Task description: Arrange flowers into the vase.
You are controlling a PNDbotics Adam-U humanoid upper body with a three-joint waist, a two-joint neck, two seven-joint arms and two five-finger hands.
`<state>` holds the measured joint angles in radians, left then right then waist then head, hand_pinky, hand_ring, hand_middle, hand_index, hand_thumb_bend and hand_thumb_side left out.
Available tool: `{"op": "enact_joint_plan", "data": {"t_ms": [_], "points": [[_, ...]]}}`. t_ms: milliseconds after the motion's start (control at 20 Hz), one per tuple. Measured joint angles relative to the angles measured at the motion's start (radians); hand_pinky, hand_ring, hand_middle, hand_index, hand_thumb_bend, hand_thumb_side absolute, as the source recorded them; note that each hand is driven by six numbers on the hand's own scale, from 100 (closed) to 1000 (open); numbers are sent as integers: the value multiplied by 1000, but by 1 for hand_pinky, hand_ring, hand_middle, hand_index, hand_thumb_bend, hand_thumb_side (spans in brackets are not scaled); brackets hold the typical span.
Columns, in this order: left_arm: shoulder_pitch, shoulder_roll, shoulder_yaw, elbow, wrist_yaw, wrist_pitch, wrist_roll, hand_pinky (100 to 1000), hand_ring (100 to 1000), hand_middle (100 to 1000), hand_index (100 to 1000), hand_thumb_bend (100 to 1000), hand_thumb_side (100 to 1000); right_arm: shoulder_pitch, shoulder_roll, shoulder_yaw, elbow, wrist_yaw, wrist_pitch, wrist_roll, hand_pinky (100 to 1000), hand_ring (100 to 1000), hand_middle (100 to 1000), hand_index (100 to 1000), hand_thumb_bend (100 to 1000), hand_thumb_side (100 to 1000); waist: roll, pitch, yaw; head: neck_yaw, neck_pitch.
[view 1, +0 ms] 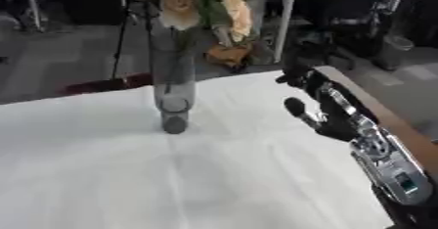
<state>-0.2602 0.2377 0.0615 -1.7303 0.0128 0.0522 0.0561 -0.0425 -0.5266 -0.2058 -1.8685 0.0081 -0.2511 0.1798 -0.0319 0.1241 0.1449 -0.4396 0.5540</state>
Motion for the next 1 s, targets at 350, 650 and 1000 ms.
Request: {"op": "enact_joint_plan", "data": {"t_ms": [350, 650, 1000], "points": [[-12, 10, 22, -3, -6, -3, 28, 579, 699, 625, 655, 908, 614, 36, 53, -5, -21, -5, 7, -9, 882, 938, 720, 1000, 310, 715, 0, 12, -49, 46, -3], [-13, 16, 29, -3, -5, -4, 52, 574, 685, 615, 648, 902, 604, 44, 114, -19, -45, 1, 29, -18, 872, 926, 699, 997, 264, 698, 4, 25, -76, 85, -6], [-13, 16, 29, -4, 1, -11, 74, 565, 677, 609, 645, 886, 601, 43, 156, -31, -56, 21, 54, -28, 868, 921, 689, 993, 240, 690, 18, 30, -78, 114, -15]]}}
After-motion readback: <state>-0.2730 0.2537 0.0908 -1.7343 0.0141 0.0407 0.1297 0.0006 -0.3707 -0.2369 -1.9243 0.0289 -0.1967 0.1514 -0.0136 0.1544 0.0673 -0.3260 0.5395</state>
